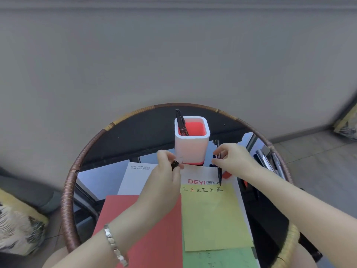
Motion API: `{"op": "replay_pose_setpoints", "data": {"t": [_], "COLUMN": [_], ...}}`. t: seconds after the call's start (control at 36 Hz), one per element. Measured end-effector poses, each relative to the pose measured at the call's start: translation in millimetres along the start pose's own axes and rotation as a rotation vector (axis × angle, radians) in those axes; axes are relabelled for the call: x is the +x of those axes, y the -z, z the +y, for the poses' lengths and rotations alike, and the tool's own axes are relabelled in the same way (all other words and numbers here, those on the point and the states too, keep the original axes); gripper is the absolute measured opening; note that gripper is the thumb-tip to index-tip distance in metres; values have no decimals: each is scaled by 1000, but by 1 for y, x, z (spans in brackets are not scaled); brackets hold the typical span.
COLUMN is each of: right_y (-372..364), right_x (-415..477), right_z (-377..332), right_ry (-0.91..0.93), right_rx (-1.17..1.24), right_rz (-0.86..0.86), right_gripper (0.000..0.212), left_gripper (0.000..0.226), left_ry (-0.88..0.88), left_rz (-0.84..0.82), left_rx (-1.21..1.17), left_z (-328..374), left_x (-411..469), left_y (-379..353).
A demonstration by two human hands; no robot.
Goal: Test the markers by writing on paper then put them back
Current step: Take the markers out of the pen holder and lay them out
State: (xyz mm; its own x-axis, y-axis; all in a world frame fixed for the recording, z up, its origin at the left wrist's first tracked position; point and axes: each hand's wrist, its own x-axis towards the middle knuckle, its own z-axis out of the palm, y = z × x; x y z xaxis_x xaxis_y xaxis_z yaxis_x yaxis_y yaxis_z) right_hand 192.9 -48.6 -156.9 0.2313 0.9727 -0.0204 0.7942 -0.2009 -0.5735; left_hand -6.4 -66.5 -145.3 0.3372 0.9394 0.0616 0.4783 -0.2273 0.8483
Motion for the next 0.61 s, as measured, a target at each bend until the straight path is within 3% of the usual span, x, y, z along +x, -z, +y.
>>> {"op": "replay_pose_setpoints", "data": {"t": [0.17, 0.31, 0.61], "right_y": [-7, 4, 13], "right_x": [3, 5, -1], "right_z": [13, 29, 39], "right_ry": [54, 24, 55], "right_rx": [-273, -260, -147], "right_rz": [-54, 9, 39], "right_gripper": [32, 27, 27], "left_gripper": [7, 13, 25], "left_ry": [-2, -91, -110], "left_rz": [-7, 22, -161], "left_rx": [-3, 111, 418], "left_z": [-1, 1, 16], "left_x": [2, 16, 57], "left_y": [-2, -26, -91]}}
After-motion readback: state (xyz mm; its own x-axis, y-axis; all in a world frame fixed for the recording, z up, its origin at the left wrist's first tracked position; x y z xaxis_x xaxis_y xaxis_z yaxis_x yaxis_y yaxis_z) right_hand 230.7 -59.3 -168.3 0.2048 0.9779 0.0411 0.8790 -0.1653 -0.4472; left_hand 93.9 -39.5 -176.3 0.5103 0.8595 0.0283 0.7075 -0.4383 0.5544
